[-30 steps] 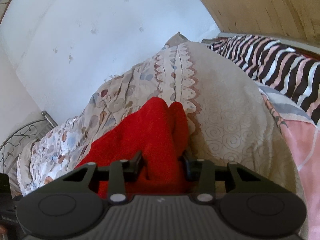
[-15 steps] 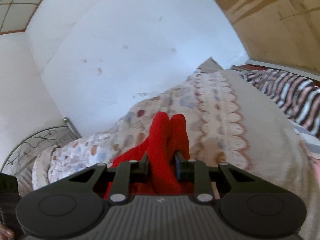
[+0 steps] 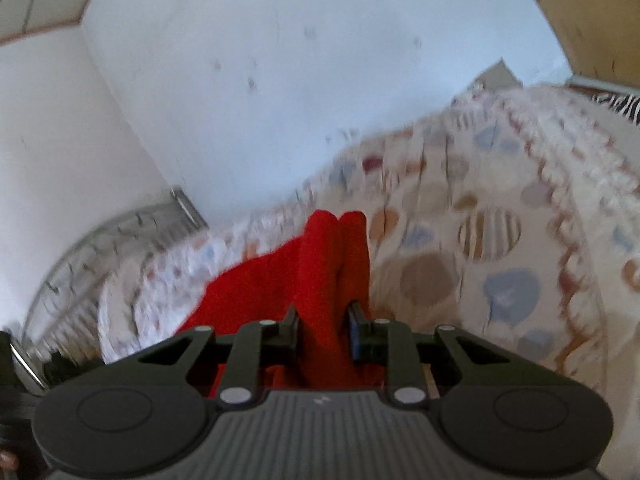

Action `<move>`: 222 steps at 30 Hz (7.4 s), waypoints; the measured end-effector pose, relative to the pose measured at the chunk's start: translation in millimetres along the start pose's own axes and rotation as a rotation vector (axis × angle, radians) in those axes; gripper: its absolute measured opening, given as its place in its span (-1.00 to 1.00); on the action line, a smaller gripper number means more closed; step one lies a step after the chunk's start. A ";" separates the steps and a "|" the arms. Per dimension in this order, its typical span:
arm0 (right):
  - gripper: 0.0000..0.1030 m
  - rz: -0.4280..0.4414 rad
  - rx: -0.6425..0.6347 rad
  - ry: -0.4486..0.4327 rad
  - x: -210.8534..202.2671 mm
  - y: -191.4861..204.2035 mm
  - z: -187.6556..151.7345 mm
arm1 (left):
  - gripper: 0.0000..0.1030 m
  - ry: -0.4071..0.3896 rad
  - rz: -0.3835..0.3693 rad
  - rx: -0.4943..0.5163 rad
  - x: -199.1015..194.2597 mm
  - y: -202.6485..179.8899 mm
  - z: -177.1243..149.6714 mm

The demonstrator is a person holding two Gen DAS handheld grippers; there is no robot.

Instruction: Fold small clothes

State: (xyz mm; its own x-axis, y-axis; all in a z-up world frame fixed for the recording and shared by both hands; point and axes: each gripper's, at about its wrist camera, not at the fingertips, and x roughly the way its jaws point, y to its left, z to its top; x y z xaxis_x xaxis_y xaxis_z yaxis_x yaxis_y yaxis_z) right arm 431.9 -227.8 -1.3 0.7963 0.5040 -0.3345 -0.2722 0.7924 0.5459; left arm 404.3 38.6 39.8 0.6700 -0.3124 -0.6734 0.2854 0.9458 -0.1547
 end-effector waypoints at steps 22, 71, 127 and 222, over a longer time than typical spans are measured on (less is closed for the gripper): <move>0.90 -0.204 -0.189 -0.038 -74.1 21.6 -59.9 | 0.52 -0.180 0.227 0.070 -14.8 -38.9 -77.2; 1.00 -0.265 -0.446 -0.386 -272.6 121.4 -160.5 | 0.99 -0.467 0.399 -0.063 -201.1 -79.3 -187.6; 1.00 -0.366 -0.394 -0.211 -264.3 89.4 -211.2 | 0.99 -0.236 0.422 -0.137 -162.6 -56.7 -241.7; 1.00 -0.378 -0.364 -0.188 -263.3 93.1 -220.7 | 0.99 -0.180 0.455 -0.121 -154.1 -62.5 -243.1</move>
State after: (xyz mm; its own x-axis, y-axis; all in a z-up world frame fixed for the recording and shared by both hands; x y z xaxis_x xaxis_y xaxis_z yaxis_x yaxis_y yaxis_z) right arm 77.7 -210.9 -32.0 0.9482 0.1184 -0.2947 -0.0916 0.9904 0.1033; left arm 116.6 49.2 -22.6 0.8187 0.1336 -0.5584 -0.1376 0.9899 0.0352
